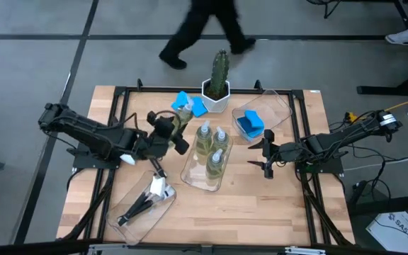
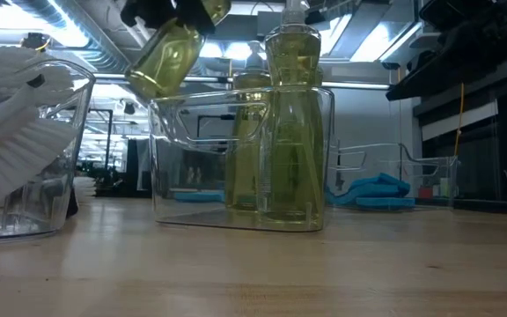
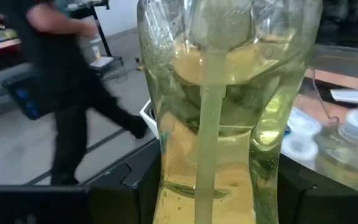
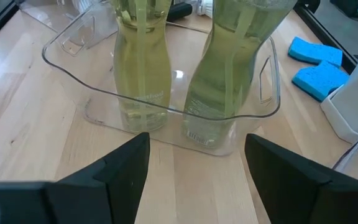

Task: Pick & Place Kitchen Sink Supplies
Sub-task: Put the green soap dispenser into the middle transparent bin

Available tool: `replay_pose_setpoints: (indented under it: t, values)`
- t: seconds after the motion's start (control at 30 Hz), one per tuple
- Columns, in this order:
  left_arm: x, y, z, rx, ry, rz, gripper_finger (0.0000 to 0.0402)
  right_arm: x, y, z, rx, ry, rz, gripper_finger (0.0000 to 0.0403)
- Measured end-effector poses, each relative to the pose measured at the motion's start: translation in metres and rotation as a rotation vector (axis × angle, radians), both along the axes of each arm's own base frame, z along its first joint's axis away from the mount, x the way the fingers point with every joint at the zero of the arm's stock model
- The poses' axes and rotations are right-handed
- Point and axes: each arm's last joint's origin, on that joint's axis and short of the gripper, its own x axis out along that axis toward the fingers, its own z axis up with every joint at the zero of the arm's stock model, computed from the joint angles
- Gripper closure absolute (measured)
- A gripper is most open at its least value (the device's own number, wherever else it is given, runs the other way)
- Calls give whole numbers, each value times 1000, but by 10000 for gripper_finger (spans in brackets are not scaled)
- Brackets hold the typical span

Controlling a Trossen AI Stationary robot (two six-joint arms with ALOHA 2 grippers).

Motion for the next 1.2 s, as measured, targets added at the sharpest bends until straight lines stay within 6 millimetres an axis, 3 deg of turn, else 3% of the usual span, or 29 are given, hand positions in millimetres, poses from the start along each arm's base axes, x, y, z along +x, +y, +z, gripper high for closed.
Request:
replay_pose_setpoints:
  t: [0.37,0.7,0.97,1.2]
  values:
    - [37,-53,-23,76,4,-245,214,2,1,4,42,-45,-12,141]
    - [61,-86,-33,205,-67,-437,214,3,2,5,110,-64,3,141]
    - [67,-87,-33,219,-103,-574,214,3,3,6,127,-63,44,141]
    - [63,-72,-52,219,-171,-646,214,3,3,6,125,-62,45,141]
